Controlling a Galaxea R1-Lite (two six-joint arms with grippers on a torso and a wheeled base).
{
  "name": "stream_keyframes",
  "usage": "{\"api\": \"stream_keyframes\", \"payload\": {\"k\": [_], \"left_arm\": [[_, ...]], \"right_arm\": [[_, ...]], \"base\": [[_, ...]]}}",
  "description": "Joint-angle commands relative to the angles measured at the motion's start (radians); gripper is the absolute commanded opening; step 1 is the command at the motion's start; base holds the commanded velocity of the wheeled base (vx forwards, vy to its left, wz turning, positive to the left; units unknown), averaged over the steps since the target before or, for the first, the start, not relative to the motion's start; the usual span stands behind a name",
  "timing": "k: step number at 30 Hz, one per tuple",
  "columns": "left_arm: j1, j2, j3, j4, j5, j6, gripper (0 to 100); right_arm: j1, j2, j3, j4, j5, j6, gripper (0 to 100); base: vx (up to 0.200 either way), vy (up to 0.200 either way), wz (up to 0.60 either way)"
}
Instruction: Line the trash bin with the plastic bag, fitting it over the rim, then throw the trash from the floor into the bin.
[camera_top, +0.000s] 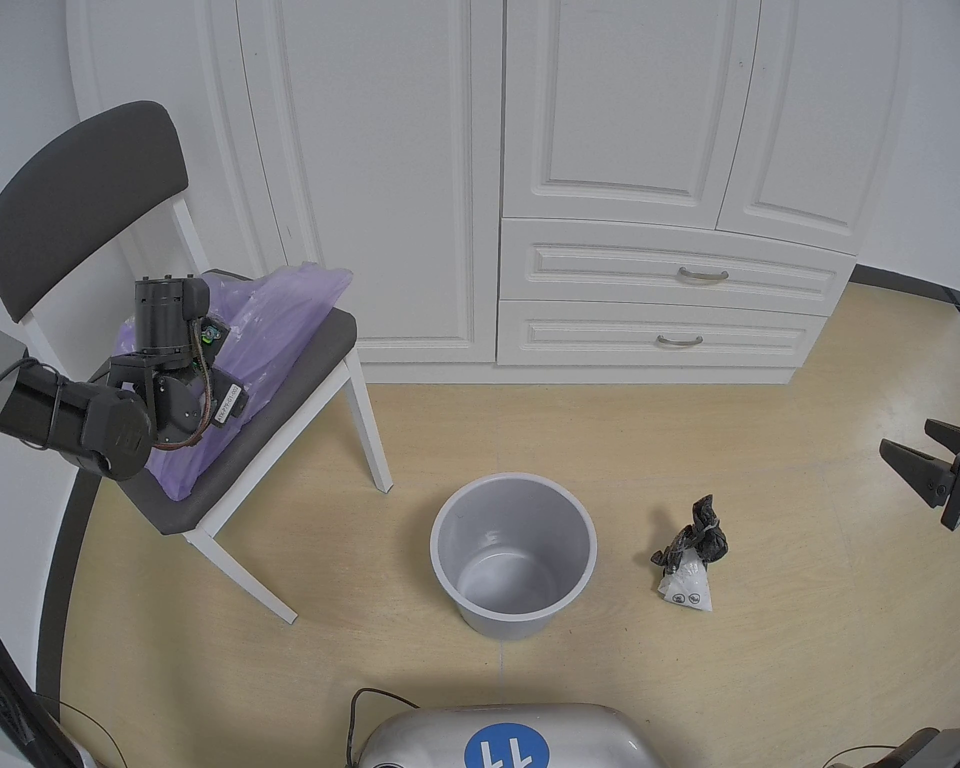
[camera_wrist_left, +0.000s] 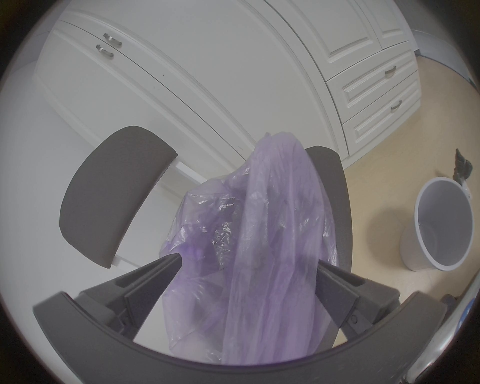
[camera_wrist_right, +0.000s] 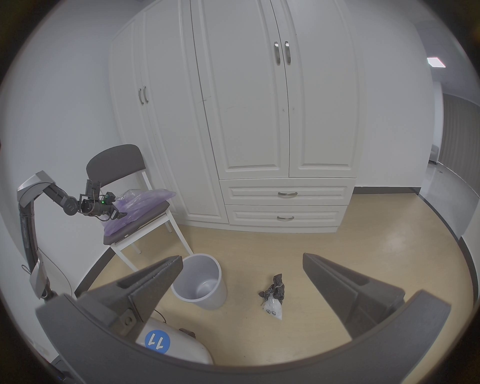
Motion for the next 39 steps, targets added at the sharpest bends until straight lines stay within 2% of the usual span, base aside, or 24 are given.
{"api": "stream_keyframes", "payload": {"k": [1, 3, 7, 15, 23, 24, 35, 39], "left_arm": [[0.002, 0.049, -0.031, 0.005, 0.005, 0.002, 100], [0.002, 0.061, -0.039, 0.001, 0.009, 0.002, 100], [0.007, 0.095, -0.065, -0.009, 0.071, 0.004, 100], [0.008, 0.097, -0.088, -0.015, 0.12, 0.004, 100], [0.007, 0.083, -0.083, -0.015, 0.126, 0.008, 100], [0.004, 0.078, -0.083, -0.015, 0.126, 0.008, 0], [-0.009, 0.029, -0.051, -0.017, 0.144, 0.01, 0], [-0.009, -0.025, 0.009, -0.057, 0.129, -0.003, 0]], "right_arm": [[0.0, 0.005, 0.0, 0.0, 0.001, 0.0, 100], [0.0, 0.005, 0.0, 0.0, 0.001, 0.0, 100], [0.002, 0.005, 0.0, 0.0, 0.001, 0.0, 100], [0.0, 0.012, 0.0, 0.0, 0.001, 0.002, 100], [0.0, 0.012, 0.0, 0.0, 0.002, 0.004, 100], [0.0, 0.012, 0.0, 0.0, 0.002, 0.004, 100], [0.002, 0.016, 0.0, 0.0, 0.004, 0.008, 100], [0.002, 0.018, 0.0, 0.0, 0.004, 0.008, 100]], "base": [[0.0, 0.0, 0.0], [0.0, 0.0, 0.0], [0.0, 0.0, 0.0], [0.0, 0.0, 0.0], [0.0, 0.0, 0.0], [0.0, 0.0, 0.0], [0.0, 0.0, 0.0], [0.0, 0.0, 0.0]]}}
